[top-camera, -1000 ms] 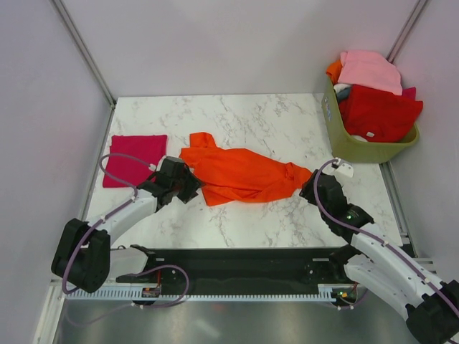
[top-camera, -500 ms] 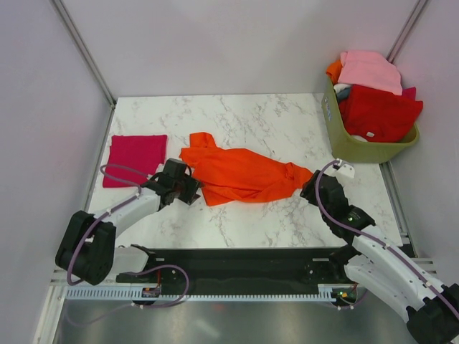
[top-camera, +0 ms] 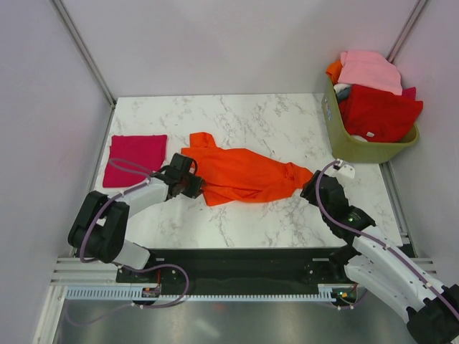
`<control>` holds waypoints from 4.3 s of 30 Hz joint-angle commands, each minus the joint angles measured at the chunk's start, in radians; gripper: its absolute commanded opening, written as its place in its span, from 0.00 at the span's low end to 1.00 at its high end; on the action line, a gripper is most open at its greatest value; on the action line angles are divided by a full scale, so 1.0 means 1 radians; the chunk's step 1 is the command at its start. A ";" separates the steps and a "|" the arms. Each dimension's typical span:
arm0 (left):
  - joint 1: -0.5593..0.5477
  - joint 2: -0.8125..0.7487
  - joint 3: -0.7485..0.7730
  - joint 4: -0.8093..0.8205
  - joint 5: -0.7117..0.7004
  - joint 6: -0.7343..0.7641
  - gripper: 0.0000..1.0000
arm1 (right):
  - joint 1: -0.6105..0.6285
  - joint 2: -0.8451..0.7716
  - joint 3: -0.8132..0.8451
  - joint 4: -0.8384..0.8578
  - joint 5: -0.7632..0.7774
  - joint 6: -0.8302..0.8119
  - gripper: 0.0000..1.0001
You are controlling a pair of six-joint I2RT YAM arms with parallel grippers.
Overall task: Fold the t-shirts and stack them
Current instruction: Flatten the tshirt out
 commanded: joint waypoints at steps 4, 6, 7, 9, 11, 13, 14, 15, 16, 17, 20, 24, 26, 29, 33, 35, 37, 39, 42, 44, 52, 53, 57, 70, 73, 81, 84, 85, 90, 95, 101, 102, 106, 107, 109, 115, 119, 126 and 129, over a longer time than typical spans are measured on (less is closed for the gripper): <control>0.004 0.026 0.035 0.038 -0.034 -0.062 0.24 | 0.002 0.001 -0.006 0.016 0.025 -0.003 0.61; 0.004 0.028 0.038 0.043 -0.032 -0.059 0.15 | 0.002 0.007 -0.006 0.016 0.023 -0.002 0.61; 0.004 0.025 0.040 0.041 -0.032 -0.053 0.05 | 0.001 0.018 -0.006 0.019 0.023 -0.002 0.61; 0.005 0.008 0.038 0.040 -0.037 -0.032 0.02 | 0.002 0.029 -0.006 0.021 0.026 -0.005 0.61; 0.004 -0.044 0.020 0.035 -0.052 -0.027 0.02 | 0.002 0.052 -0.003 0.027 0.032 -0.012 0.62; 0.005 -0.096 -0.012 0.029 -0.081 -0.021 0.02 | 0.002 0.084 0.006 0.030 0.046 -0.020 0.62; 0.005 -0.154 -0.025 0.027 -0.090 -0.016 0.02 | 0.002 0.096 0.011 0.034 0.049 -0.031 0.62; 0.007 -0.182 -0.035 0.020 -0.104 0.000 0.02 | 0.002 0.109 0.014 0.037 0.045 -0.035 0.62; 0.008 -0.211 -0.057 0.015 -0.110 0.011 0.02 | 0.002 0.135 0.026 0.051 0.035 -0.046 0.62; 0.010 -0.274 -0.068 0.006 -0.117 0.019 0.02 | 0.002 0.147 0.031 0.059 0.029 -0.066 0.62; 0.011 -0.357 -0.117 -0.017 -0.141 0.047 0.02 | 0.002 0.217 0.062 0.096 -0.037 -0.112 0.58; 0.016 -0.447 -0.178 -0.026 -0.149 0.059 0.02 | 0.002 0.326 0.115 0.119 -0.173 -0.218 0.51; 0.019 -0.455 -0.198 -0.029 -0.152 0.065 0.02 | 0.005 0.368 0.129 0.142 -0.268 -0.238 0.49; 0.021 -0.455 -0.204 -0.034 -0.147 0.071 0.02 | 0.017 0.385 0.135 0.148 -0.296 -0.249 0.50; 0.024 -0.446 -0.200 -0.039 -0.143 0.079 0.02 | 0.036 0.392 0.135 0.131 -0.264 -0.255 0.49; 0.024 -0.442 -0.195 -0.037 -0.143 0.082 0.02 | 0.042 0.418 0.141 0.126 -0.256 -0.258 0.48; 0.024 -0.438 -0.194 -0.039 -0.143 0.082 0.02 | 0.050 0.454 0.157 0.117 -0.242 -0.258 0.46; 0.024 -0.437 -0.191 -0.039 -0.140 0.083 0.02 | 0.057 0.478 0.169 0.110 -0.226 -0.259 0.46; 0.024 -0.435 -0.191 -0.040 -0.141 0.083 0.02 | 0.073 0.512 0.191 0.108 -0.204 -0.261 0.47; 0.024 -0.437 -0.191 -0.042 -0.143 0.083 0.02 | 0.080 0.534 0.203 0.105 -0.186 -0.262 0.47; 0.025 -0.438 -0.195 -0.042 -0.143 0.083 0.02 | 0.091 0.630 0.253 0.100 -0.127 -0.262 0.46; 0.025 -0.438 -0.195 -0.042 -0.143 0.085 0.02 | 0.091 0.638 0.257 0.100 -0.117 -0.261 0.46; 0.025 -0.437 -0.194 -0.042 -0.144 0.087 0.02 | 0.097 0.675 0.264 0.100 -0.078 -0.258 0.44; 0.027 -0.432 -0.194 -0.040 -0.147 0.096 0.02 | 0.102 0.626 0.237 0.087 -0.041 -0.239 0.31; 0.027 -0.429 -0.192 -0.040 -0.147 0.096 0.02 | 0.102 0.563 0.223 0.073 -0.043 -0.235 0.26; 0.028 -0.429 -0.192 -0.042 -0.150 0.100 0.02 | 0.099 0.531 0.243 0.018 -0.008 -0.223 0.00; 0.030 -0.429 -0.194 -0.042 -0.155 0.103 0.02 | 0.088 0.520 0.241 0.008 0.012 -0.201 0.00; 0.030 -0.429 -0.194 -0.042 -0.157 0.103 0.02 | 0.080 0.514 0.240 0.005 0.028 -0.192 0.00; 0.039 -0.409 -0.188 -0.042 -0.179 0.114 0.02 | -0.037 0.445 0.226 0.007 0.019 -0.152 0.00; 0.090 -0.336 -0.100 -0.077 -0.163 0.191 0.02 | -0.166 0.406 0.282 0.010 -0.081 -0.192 0.00; 0.177 -0.282 0.128 -0.147 -0.094 0.304 0.02 | -0.222 0.408 0.515 -0.048 -0.115 -0.238 0.00; 0.185 -0.282 0.204 -0.160 -0.086 0.321 0.02 | -0.223 0.406 0.587 -0.070 -0.116 -0.242 0.00; 0.218 -0.293 0.427 -0.247 -0.060 0.437 0.02 | -0.225 0.396 0.776 -0.130 -0.103 -0.270 0.00; 0.222 -0.309 0.516 -0.278 -0.058 0.458 0.02 | -0.226 0.382 0.813 -0.151 -0.101 -0.279 0.00; 0.222 -0.334 0.601 -0.296 -0.060 0.517 0.02 | -0.225 0.357 0.911 -0.168 -0.106 -0.282 0.00; 0.222 -0.518 0.828 -0.347 -0.077 0.611 0.02 | -0.225 0.169 1.062 -0.159 -0.170 -0.322 0.00; 0.222 -0.673 0.880 -0.359 -0.114 0.597 0.02 | -0.225 0.014 1.119 -0.156 -0.185 -0.325 0.00; 0.222 -0.735 0.972 -0.402 -0.111 0.553 0.02 | -0.225 -0.055 1.234 -0.160 -0.158 -0.319 0.00; 0.223 -0.692 0.972 -0.421 -0.091 0.535 0.02 | -0.225 -0.023 1.251 -0.168 -0.141 -0.327 0.00</control>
